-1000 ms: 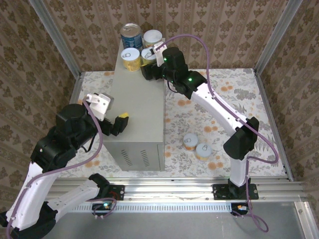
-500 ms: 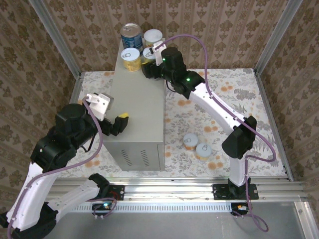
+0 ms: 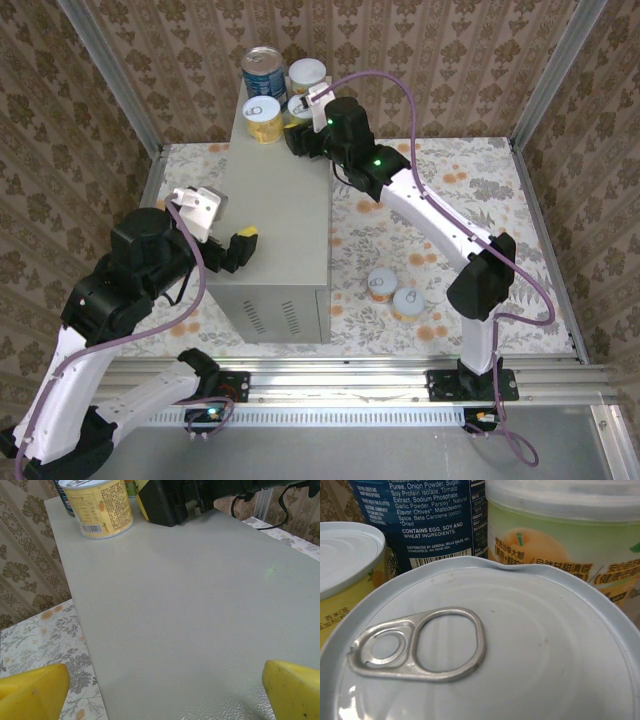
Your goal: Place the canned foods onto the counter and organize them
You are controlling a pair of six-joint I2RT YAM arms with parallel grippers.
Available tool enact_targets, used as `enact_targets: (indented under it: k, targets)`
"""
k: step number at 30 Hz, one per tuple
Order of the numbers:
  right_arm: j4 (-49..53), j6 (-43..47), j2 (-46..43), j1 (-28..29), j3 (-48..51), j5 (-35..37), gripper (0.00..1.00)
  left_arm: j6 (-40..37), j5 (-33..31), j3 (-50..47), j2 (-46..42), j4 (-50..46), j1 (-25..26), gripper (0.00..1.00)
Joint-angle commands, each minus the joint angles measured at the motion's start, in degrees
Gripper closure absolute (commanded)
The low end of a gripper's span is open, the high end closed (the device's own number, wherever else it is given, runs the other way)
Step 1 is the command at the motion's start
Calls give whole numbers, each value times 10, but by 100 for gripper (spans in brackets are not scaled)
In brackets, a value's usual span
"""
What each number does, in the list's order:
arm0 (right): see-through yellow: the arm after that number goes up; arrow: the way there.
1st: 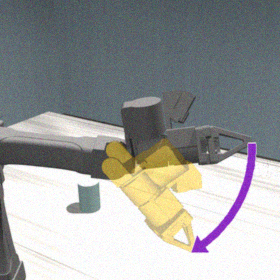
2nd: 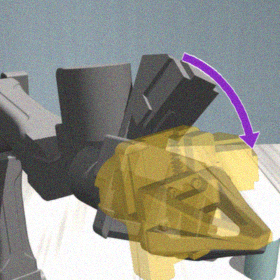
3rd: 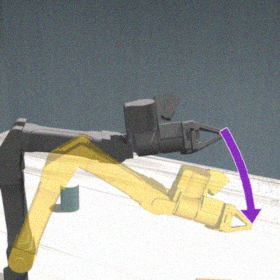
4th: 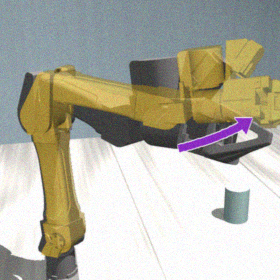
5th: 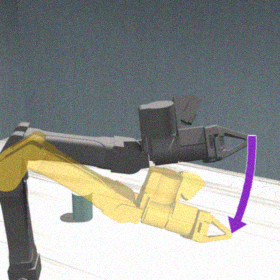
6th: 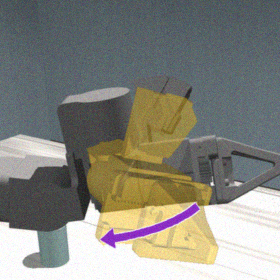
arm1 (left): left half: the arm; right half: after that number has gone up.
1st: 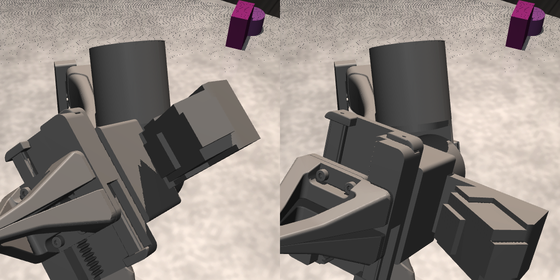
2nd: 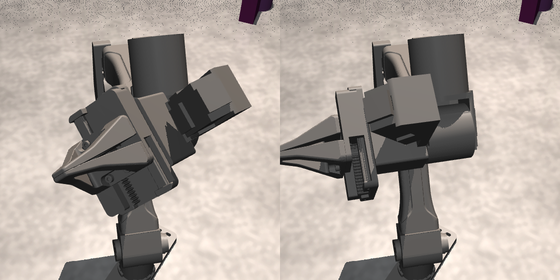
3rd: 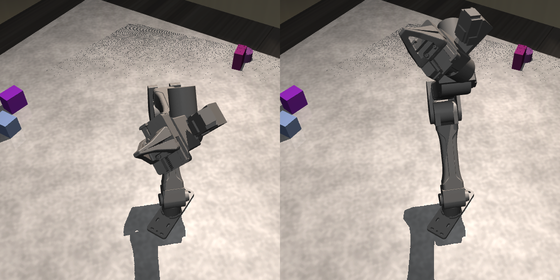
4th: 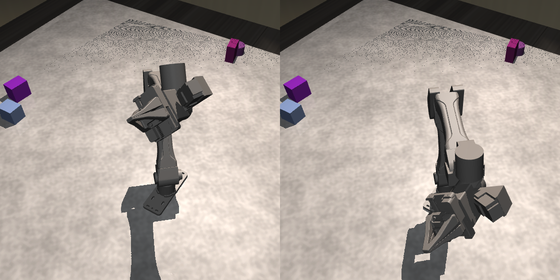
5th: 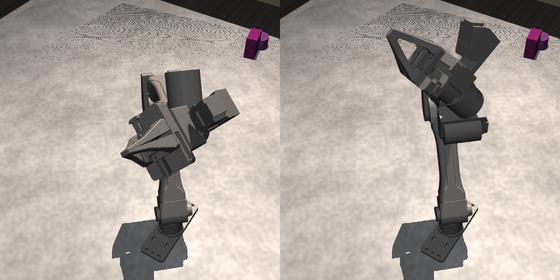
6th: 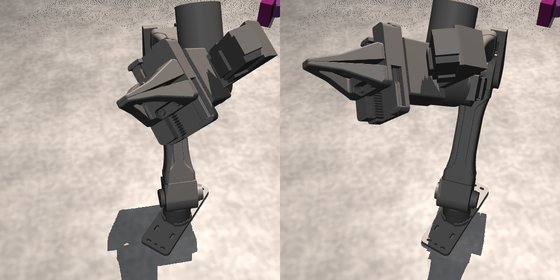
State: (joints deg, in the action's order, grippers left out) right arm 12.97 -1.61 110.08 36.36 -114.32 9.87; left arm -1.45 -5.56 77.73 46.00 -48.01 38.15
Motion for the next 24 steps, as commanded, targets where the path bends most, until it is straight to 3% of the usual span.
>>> enact_targets:
  k: [1,24]
  targets:
    - [-2,3,-18,-1,18,4,24,0,10,-1,-4,0,-7,0]
    - [9,16,-13,11,13,5,23,-2,15,6,-2,-3,-10,0]
